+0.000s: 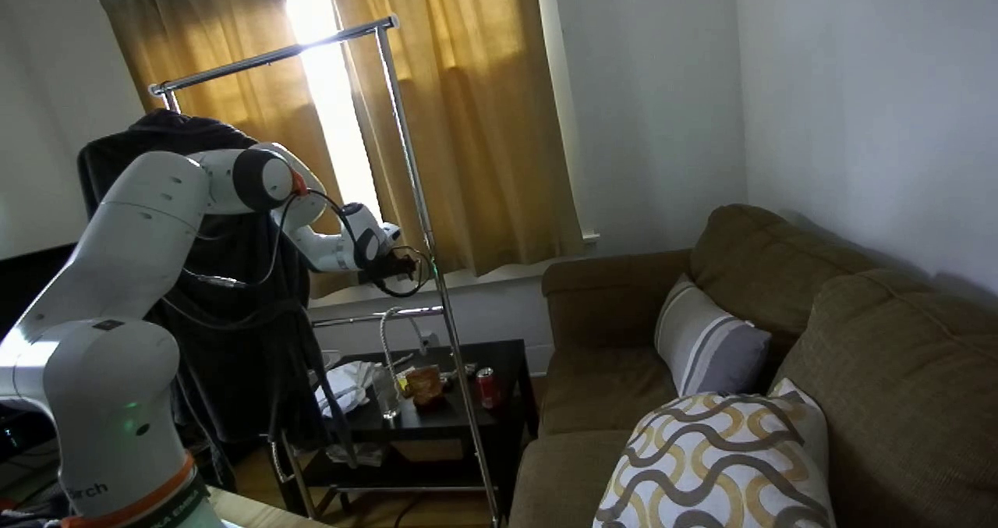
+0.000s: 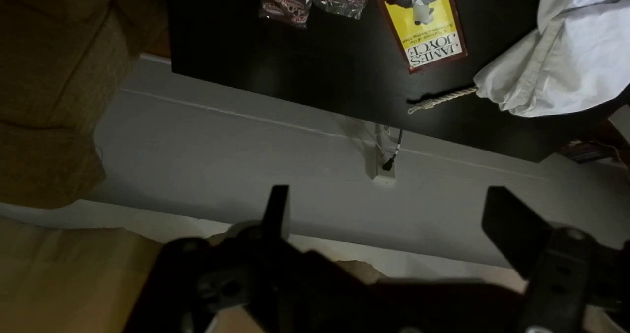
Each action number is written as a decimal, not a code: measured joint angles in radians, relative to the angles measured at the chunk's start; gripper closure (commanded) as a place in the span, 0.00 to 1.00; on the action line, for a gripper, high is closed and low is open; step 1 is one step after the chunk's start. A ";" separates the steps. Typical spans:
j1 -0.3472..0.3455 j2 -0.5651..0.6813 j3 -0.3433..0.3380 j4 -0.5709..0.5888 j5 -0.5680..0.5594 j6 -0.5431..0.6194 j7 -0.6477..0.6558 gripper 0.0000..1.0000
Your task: Pick up the white rope and hang it on the bottom rail
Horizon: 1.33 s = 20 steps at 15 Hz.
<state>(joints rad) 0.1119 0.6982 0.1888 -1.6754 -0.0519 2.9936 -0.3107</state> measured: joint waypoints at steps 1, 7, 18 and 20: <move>0.000 -0.001 0.001 0.000 0.000 0.000 0.009 0.00; 0.027 -0.072 -0.003 -0.023 0.000 -0.057 0.113 0.00; 0.109 -0.436 -0.113 -0.201 -0.041 -0.569 0.410 0.00; 0.104 -0.471 -0.112 -0.233 -0.036 -0.632 0.431 0.00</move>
<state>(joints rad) 0.2157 0.2275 0.0771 -1.9088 -0.0882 2.3618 0.1201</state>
